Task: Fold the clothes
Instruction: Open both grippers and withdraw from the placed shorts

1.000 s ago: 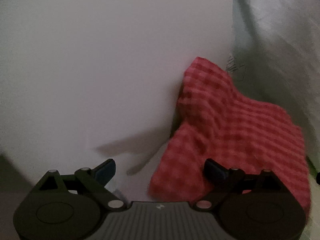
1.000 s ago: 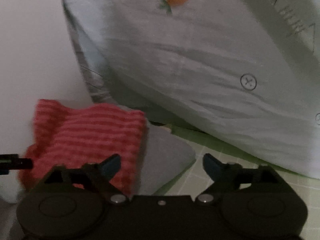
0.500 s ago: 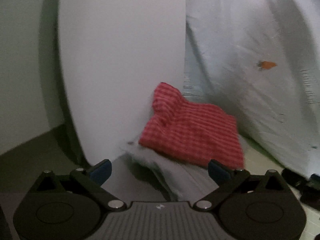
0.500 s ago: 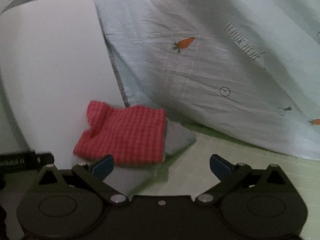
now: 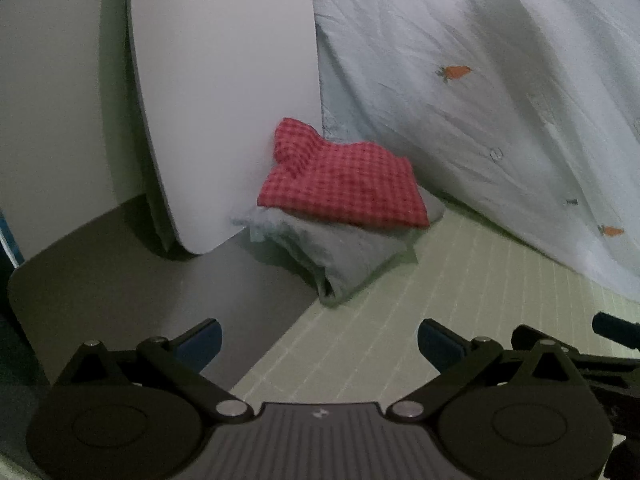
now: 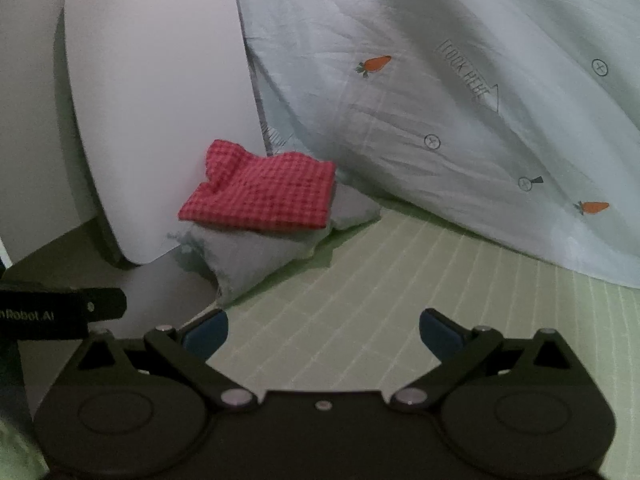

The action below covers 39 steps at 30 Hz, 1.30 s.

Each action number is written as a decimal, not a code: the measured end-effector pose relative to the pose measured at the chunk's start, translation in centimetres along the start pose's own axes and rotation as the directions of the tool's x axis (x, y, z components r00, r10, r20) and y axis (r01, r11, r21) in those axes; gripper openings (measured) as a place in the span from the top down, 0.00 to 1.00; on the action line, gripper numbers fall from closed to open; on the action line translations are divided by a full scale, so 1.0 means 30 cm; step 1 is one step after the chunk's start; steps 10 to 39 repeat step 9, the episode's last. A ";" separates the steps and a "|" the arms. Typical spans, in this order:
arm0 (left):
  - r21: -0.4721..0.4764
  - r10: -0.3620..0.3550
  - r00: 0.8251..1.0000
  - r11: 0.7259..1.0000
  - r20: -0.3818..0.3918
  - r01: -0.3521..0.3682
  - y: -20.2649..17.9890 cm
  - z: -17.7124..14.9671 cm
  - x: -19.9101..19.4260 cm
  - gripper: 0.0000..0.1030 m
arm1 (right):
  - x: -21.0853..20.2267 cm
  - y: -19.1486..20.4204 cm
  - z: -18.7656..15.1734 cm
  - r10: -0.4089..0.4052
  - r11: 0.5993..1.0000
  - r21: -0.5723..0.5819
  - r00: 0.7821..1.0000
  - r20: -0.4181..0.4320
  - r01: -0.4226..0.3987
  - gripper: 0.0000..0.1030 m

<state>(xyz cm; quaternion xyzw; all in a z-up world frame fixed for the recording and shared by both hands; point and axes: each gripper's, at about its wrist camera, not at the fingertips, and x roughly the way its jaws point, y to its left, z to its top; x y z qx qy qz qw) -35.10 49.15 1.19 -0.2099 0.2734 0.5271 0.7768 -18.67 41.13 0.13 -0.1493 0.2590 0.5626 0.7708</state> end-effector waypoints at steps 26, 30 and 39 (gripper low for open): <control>0.015 -0.012 1.000 1.000 0.016 0.012 0.000 -0.008 -0.024 0.00 | -0.038 0.008 -0.016 0.002 1.000 -0.013 1.000 0.012 -0.002 0.00; 0.015 -0.012 1.000 1.000 0.016 0.012 0.000 -0.008 -0.024 0.00 | -0.038 0.008 -0.016 0.002 1.000 -0.013 1.000 0.012 -0.002 0.00; 0.015 -0.012 1.000 1.000 0.016 0.012 0.000 -0.008 -0.024 0.00 | -0.038 0.008 -0.016 0.002 1.000 -0.013 1.000 0.012 -0.002 0.00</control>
